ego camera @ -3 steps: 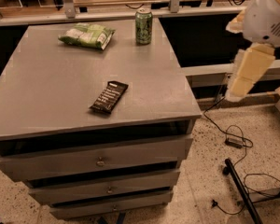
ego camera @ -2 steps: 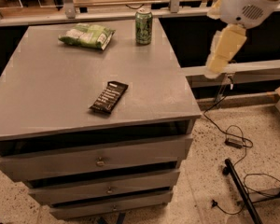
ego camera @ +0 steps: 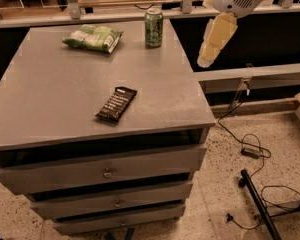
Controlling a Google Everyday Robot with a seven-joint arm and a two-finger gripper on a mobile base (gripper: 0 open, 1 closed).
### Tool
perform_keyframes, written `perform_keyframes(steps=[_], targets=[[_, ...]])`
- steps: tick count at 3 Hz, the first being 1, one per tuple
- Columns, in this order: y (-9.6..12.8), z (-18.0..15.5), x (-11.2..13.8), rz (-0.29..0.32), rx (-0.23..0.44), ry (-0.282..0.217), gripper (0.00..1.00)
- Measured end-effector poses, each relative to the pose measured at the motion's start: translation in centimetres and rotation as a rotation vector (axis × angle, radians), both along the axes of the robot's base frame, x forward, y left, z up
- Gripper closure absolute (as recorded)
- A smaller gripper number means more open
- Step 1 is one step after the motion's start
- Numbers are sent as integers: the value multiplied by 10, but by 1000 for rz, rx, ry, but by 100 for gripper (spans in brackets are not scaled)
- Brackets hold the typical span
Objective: Move green can near rxbar chocolate
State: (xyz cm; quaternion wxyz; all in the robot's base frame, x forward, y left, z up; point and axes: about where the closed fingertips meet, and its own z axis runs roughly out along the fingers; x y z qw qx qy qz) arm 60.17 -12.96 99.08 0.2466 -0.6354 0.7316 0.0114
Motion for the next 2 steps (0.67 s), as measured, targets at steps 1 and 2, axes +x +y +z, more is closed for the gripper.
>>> perform_keyframes(steps=[1, 2], targets=[[4, -3, 1, 10, 25, 10, 0], [14, -8, 35, 8, 120, -14, 0]])
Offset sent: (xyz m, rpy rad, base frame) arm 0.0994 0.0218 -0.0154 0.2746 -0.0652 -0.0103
